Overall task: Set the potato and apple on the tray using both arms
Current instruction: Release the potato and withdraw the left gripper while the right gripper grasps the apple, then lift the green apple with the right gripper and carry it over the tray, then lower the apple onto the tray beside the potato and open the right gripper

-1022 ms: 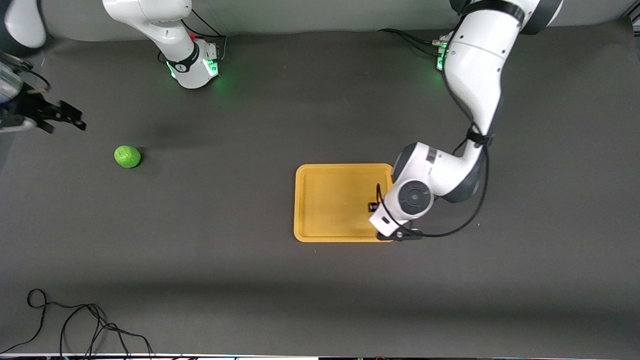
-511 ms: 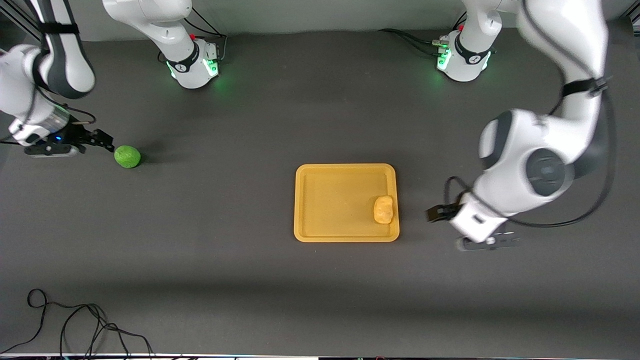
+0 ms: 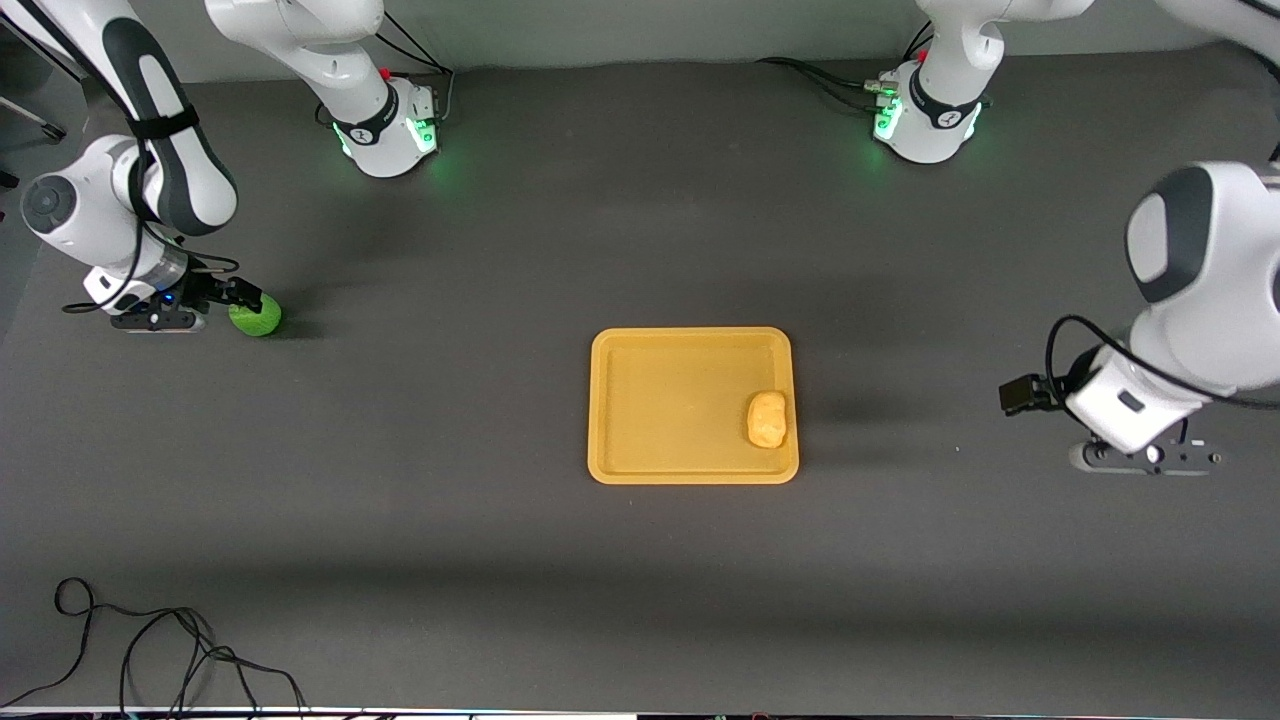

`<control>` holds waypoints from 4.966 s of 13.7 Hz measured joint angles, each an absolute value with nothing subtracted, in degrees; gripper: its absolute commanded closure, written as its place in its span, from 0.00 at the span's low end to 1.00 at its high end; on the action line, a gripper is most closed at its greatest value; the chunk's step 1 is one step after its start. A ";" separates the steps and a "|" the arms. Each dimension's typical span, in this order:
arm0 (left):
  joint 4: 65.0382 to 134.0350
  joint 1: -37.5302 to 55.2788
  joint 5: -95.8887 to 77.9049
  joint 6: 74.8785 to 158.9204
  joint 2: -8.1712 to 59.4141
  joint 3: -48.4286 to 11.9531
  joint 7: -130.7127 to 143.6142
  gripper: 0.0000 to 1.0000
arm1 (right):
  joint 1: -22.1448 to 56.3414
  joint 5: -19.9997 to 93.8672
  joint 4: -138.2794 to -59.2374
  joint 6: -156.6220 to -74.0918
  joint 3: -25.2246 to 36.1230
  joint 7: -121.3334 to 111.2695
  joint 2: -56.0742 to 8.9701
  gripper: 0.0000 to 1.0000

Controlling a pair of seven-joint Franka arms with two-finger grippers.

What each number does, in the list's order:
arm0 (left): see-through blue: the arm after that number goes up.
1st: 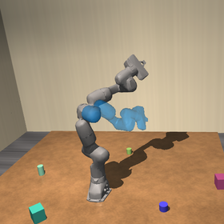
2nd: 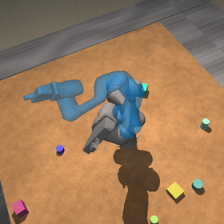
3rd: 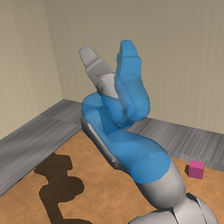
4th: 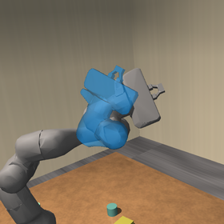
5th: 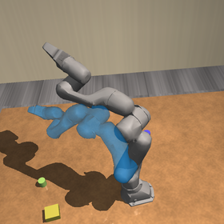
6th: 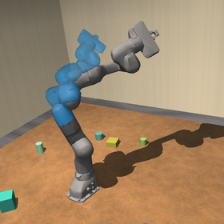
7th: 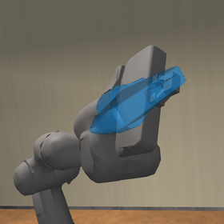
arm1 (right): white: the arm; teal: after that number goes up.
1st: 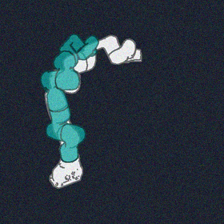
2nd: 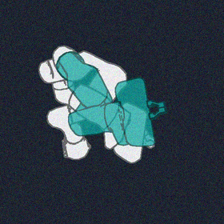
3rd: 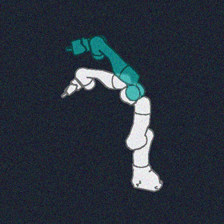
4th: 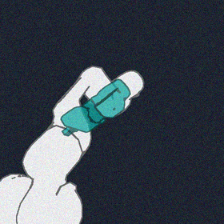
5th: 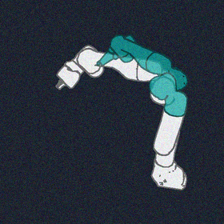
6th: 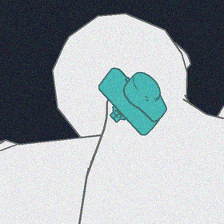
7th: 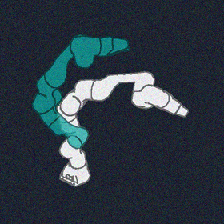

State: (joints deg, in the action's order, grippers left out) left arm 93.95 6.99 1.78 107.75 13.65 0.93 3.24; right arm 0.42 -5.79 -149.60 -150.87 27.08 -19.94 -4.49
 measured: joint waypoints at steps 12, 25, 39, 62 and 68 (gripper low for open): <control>100.43 1.44 2.07 109.35 7.53 1.46 -3.98 0.00 | 0.74 0.47 -148.05 -152.43 26.70 -25.33 -9.55 0.48; 98.43 1.82 1.82 107.16 7.01 0.55 -4.38 0.00 | 17.05 1.12 -98.57 -101.52 25.50 -19.70 -2.77 0.48; 92.92 1.70 -1.19 94.63 5.68 0.78 -4.45 0.00 | 47.91 9.26 -57.22 -102.90 10.10 46.21 -43.95 0.48; 85.58 -2.05 -2.73 93.73 8.50 0.87 -9.47 0.00 | 50.33 8.91 -52.81 -114.85 10.95 47.15 -58.88 0.00; 85.56 -1.81 -0.67 93.04 10.06 0.51 -9.48 0.00 | 45.82 8.62 -52.16 -93.82 12.36 44.16 -41.47 0.00</control>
State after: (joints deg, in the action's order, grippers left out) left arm 85.56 -1.81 -0.67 93.04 10.06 0.51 -9.48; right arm 45.82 8.62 -52.16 -93.82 12.36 44.16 -41.47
